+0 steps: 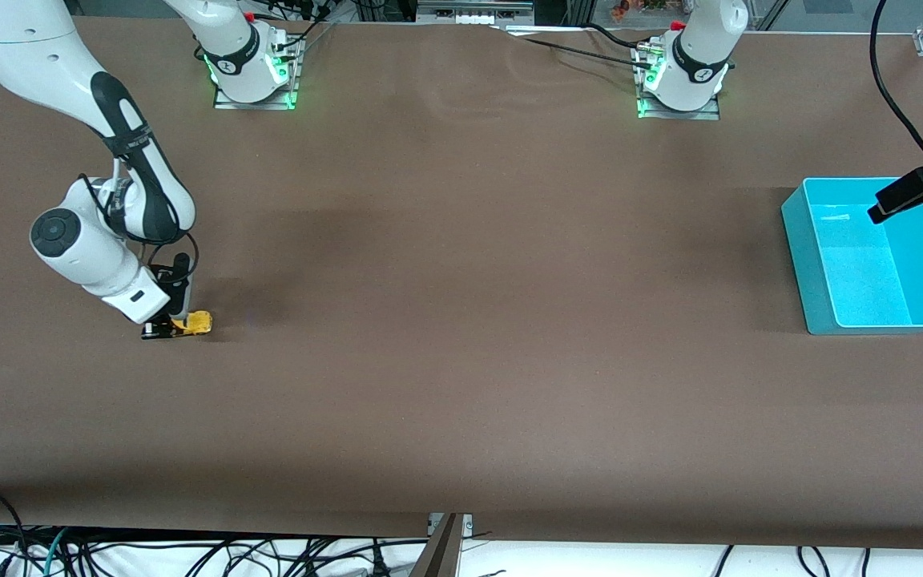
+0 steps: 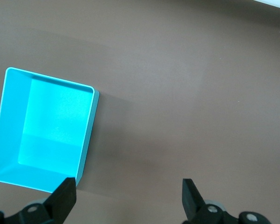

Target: Wind and store yellow beetle car

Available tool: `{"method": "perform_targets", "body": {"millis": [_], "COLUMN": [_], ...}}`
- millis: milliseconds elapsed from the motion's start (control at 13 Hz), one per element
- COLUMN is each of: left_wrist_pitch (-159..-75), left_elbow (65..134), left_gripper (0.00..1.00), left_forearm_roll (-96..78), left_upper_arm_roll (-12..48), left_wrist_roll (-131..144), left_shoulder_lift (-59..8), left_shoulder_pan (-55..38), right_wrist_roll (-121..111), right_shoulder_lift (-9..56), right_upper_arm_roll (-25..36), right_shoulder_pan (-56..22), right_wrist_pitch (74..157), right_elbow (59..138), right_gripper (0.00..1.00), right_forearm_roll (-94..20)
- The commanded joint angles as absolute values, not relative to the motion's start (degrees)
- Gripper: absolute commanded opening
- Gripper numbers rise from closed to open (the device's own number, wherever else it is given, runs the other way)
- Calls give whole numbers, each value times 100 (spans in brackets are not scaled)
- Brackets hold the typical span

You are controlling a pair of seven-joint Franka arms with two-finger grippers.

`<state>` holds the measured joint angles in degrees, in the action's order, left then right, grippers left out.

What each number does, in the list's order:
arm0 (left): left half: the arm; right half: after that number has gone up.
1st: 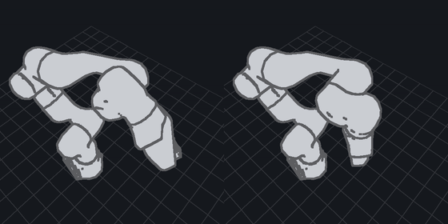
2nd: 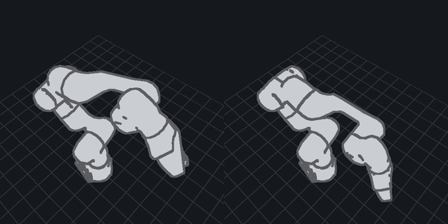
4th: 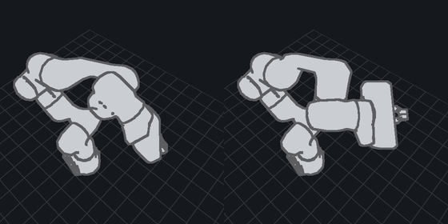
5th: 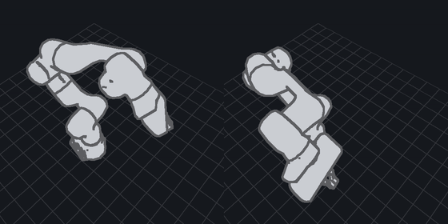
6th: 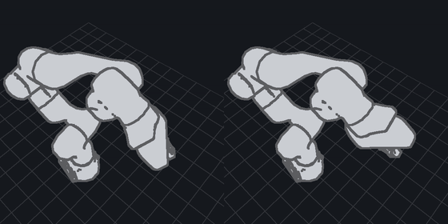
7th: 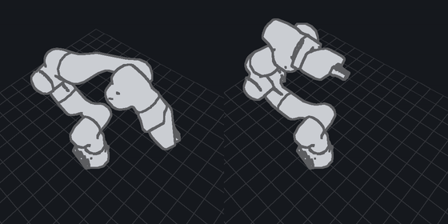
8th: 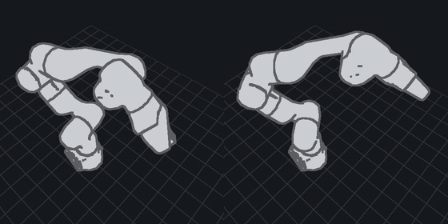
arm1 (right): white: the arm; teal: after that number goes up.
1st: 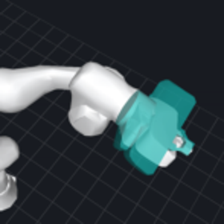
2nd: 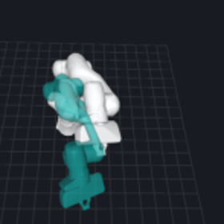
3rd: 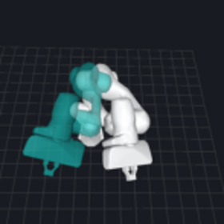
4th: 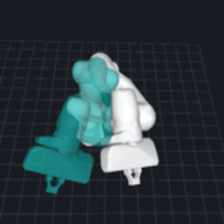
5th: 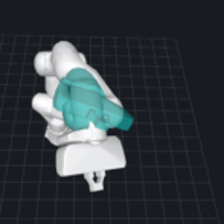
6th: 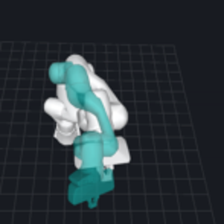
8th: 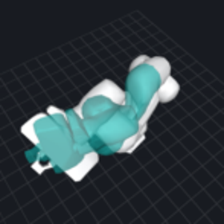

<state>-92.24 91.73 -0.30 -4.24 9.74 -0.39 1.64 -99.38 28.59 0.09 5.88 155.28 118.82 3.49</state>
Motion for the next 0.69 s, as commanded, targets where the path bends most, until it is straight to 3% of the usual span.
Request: {"method": "perform_targets", "body": {"millis": [0, 385, 462, 538, 615], "left_wrist_pitch": [-9123, -9123, -9123, -9123, -9123], "left_elbow": [8974, 8956, 8956, 8956, 8956], "left_gripper": [100, 100, 100, 100, 100], "left_forearm_roll": [-35, -35, -35, -35, -35], "left_upper_arm_roll": [-422, -431, -431, -431, -431], "left_wrist_roll": [888, 888, 888, 888, 888], "left_shoulder_lift": [-88, -88, -88, -88, -88], "left_shoulder_pan": [193, 193, 193, 193, 193], "right_wrist_roll": [-10528, -10653, -10626, -10626, -10617], "right_shoulder_lift": [3146, 3217, 3208, 3191, 3156], "right_upper_arm_roll": [-44, -97, -114, -193, -228], "right_shoulder_pan": [1132, 1275, 1266, 1274, 1274], "right_wrist_pitch": [15819, 15891, 15882, 15856, 15847], "right_elbow": [11979, 11944, 11927, 11883, 11857], "right_gripper": [43, 46, 61, 100, 100], "right_forearm_roll": [369, 369, 352, 343, 334]}}
